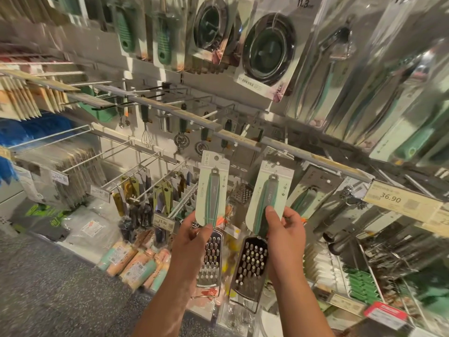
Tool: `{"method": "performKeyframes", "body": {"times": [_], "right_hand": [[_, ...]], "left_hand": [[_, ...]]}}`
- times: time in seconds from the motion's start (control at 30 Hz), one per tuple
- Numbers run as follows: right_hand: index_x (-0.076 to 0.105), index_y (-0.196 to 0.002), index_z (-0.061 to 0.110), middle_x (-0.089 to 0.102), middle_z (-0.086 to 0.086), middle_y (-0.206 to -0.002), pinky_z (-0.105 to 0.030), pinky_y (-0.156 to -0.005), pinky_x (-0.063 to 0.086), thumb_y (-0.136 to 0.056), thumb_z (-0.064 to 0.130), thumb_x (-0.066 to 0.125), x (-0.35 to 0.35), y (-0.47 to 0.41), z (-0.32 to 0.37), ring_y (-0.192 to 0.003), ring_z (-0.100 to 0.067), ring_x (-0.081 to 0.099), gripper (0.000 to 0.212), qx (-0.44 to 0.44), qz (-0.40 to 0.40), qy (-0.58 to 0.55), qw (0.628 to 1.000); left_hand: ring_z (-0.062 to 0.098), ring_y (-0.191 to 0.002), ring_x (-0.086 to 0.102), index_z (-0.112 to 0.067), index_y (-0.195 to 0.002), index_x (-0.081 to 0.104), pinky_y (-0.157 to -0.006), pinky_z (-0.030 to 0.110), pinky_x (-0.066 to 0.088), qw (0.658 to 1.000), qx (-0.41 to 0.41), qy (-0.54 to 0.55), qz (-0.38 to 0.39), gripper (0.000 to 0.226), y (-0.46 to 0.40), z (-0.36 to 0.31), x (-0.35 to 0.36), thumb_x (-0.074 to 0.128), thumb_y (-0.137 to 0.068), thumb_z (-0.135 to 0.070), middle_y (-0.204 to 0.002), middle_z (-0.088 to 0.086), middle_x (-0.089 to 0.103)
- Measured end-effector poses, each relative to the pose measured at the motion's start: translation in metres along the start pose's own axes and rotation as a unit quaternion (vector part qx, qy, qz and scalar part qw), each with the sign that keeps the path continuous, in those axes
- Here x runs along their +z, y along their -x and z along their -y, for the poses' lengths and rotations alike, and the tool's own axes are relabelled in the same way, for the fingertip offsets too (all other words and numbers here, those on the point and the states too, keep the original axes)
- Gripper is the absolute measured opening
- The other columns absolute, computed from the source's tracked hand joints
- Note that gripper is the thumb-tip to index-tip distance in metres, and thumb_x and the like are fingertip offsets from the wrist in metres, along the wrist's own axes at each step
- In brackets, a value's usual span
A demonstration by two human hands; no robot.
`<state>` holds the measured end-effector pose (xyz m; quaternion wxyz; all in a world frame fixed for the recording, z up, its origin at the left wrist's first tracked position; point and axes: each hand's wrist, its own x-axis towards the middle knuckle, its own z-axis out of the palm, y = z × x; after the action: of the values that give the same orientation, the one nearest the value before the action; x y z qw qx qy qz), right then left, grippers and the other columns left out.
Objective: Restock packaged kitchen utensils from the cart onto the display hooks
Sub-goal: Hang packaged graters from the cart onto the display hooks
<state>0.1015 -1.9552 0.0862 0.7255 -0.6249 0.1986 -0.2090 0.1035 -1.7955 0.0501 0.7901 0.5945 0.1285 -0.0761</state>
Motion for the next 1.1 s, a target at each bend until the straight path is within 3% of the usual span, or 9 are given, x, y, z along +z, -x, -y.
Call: {"method": "performKeyframes", "body": {"times": [0.13, 0.27, 0.37, 0.5, 0.67, 0.77, 0.9, 1.0, 1.1], "right_hand": [[0.059, -0.101, 0.030, 0.070, -0.014, -0.108, -0.054, -0.100, 0.051, -0.096, 0.031, 0.071, 0.002, -0.018, 0.002, -0.091, -0.031, 0.067, 0.013, 0.016, -0.013, 0.015, 1.000], [0.060, -0.122, 0.022, 0.069, -0.012, -0.119, -0.053, -0.101, 0.053, -0.090, 0.041, 0.073, 0.007, -0.032, 0.002, -0.106, -0.031, 0.068, 0.039, 0.036, -0.022, 0.024, 0.999], [0.054, -0.123, 0.020, 0.066, -0.003, -0.114, -0.041, -0.093, 0.052, -0.097, 0.035, 0.070, 0.005, -0.043, -0.001, -0.101, -0.022, 0.065, 0.034, 0.056, -0.014, 0.036, 0.998], [0.058, -0.121, 0.014, 0.062, -0.004, -0.096, -0.034, -0.072, 0.049, -0.100, 0.031, 0.066, 0.002, -0.049, -0.008, -0.077, -0.018, 0.056, 0.027, 0.067, -0.018, 0.055, 0.996], [0.059, -0.133, 0.008, 0.068, -0.007, -0.118, -0.027, -0.073, 0.045, -0.099, 0.032, 0.067, -0.001, -0.047, -0.017, -0.095, -0.011, 0.063, 0.043, 0.083, -0.009, 0.069, 0.994], [0.056, -0.134, 0.011, 0.065, 0.002, -0.108, -0.033, -0.083, 0.045, -0.100, 0.030, 0.066, -0.004, -0.045, -0.020, -0.092, -0.011, 0.061, 0.040, 0.092, -0.002, 0.071, 0.993], [0.057, -0.130, 0.013, 0.061, -0.003, -0.097, -0.039, -0.085, 0.051, -0.101, 0.028, 0.065, -0.002, -0.037, -0.023, -0.085, -0.019, 0.057, 0.034, 0.103, 0.014, 0.065, 0.992], [0.062, -0.118, 0.014, 0.063, -0.003, -0.091, -0.038, -0.076, 0.049, -0.102, 0.023, 0.064, 0.003, -0.029, -0.020, -0.080, -0.020, 0.057, 0.019, 0.106, 0.052, 0.062, 0.991], [0.068, -0.113, 0.017, 0.072, -0.005, -0.096, -0.040, -0.083, 0.054, -0.100, 0.026, 0.066, 0.010, -0.019, -0.017, -0.088, -0.021, 0.068, 0.015, 0.096, 0.108, 0.073, 0.987]], "left_hand": [[0.009, -0.102, 0.062, -0.040, -0.142, 0.053, -0.094, 0.037, 0.034, 1.000, -0.006, -0.011, -0.005, 0.048, 0.001, -0.002, -0.002, 0.068, -0.098, -0.027, -0.116, 0.009, 0.066], [0.007, -0.097, 0.059, -0.046, -0.133, 0.059, -0.087, 0.032, 0.038, 1.000, -0.013, -0.021, -0.017, 0.041, 0.002, -0.001, -0.002, 0.067, -0.099, -0.025, -0.111, 0.003, 0.064], [0.001, -0.089, 0.053, -0.055, -0.109, 0.058, -0.077, 0.029, 0.039, 0.999, -0.023, -0.023, -0.024, 0.036, 0.003, -0.004, 0.000, 0.066, -0.100, -0.021, -0.105, -0.005, 0.060], [0.015, -0.092, 0.059, -0.046, -0.131, 0.061, -0.078, 0.029, 0.043, 0.999, -0.013, -0.032, -0.020, 0.039, 0.001, -0.002, -0.002, 0.065, -0.100, -0.024, -0.107, 0.011, 0.064], [0.004, -0.080, 0.049, -0.046, -0.135, 0.054, -0.070, 0.024, 0.038, 1.000, -0.014, -0.018, -0.015, 0.042, 0.002, -0.004, -0.001, 0.063, -0.102, -0.020, -0.092, -0.010, 0.051], [-0.001, -0.077, 0.047, -0.042, -0.145, 0.049, -0.076, 0.028, 0.039, 1.000, -0.014, -0.014, -0.015, 0.050, 0.003, -0.004, 0.001, 0.062, -0.102, -0.020, -0.084, -0.017, 0.045], [-0.005, -0.085, 0.047, -0.039, -0.149, 0.045, -0.097, 0.034, 0.033, 1.000, -0.019, 0.004, -0.012, 0.053, 0.002, -0.003, 0.001, 0.063, -0.102, -0.022, -0.089, -0.019, 0.048], [-0.008, -0.095, 0.050, -0.043, -0.135, 0.052, -0.097, 0.035, 0.031, 1.000, -0.018, 0.012, 0.007, 0.040, 0.004, -0.003, 0.003, 0.064, -0.101, -0.025, -0.101, -0.022, 0.061], [-0.010, -0.097, 0.051, -0.049, -0.116, 0.060, -0.091, 0.032, 0.034, 1.000, -0.021, 0.014, 0.014, 0.026, 0.004, -0.004, 0.004, 0.064, -0.101, -0.027, -0.107, -0.027, 0.064]]}}
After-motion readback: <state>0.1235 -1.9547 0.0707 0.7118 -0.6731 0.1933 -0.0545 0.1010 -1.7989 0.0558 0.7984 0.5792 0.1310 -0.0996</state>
